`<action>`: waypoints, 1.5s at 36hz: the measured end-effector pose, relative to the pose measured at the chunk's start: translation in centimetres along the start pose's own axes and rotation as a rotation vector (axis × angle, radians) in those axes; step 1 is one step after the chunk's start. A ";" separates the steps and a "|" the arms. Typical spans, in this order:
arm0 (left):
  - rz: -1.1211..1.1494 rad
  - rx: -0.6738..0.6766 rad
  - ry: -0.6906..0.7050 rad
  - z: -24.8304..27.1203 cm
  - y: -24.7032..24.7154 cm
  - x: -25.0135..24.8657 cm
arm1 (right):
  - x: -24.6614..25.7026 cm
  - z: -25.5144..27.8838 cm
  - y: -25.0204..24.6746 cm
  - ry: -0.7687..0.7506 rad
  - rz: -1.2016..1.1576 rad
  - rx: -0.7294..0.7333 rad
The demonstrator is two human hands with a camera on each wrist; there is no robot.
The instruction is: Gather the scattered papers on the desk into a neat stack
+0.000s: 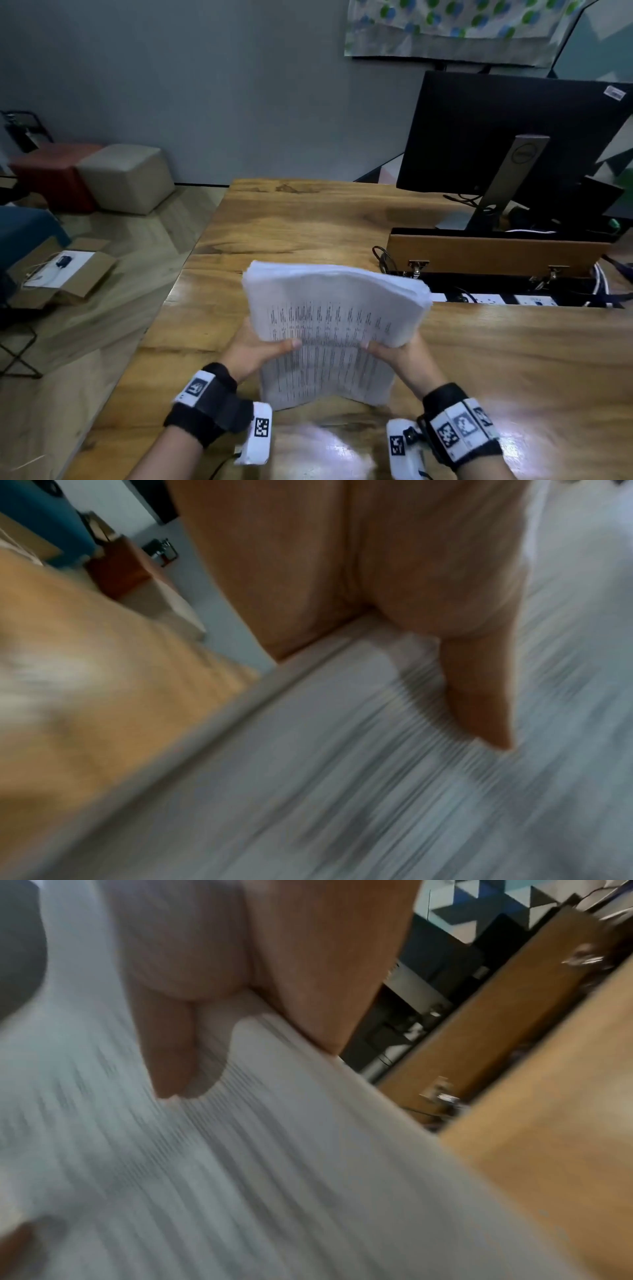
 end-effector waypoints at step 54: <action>-0.298 -0.301 -0.480 3.9 -3.7 17.8 | -18.9 5.4 6.5 0.903 -0.193 0.066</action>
Point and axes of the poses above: each hand's wrist, its own z-axis away from the middle knuckle, its own y-axis out of the palm, x = y × z, the point moved 5 cm from there along -z, towards the middle knuckle, and after that the axes turned 15 degrees about z, right-handed, at the moved point
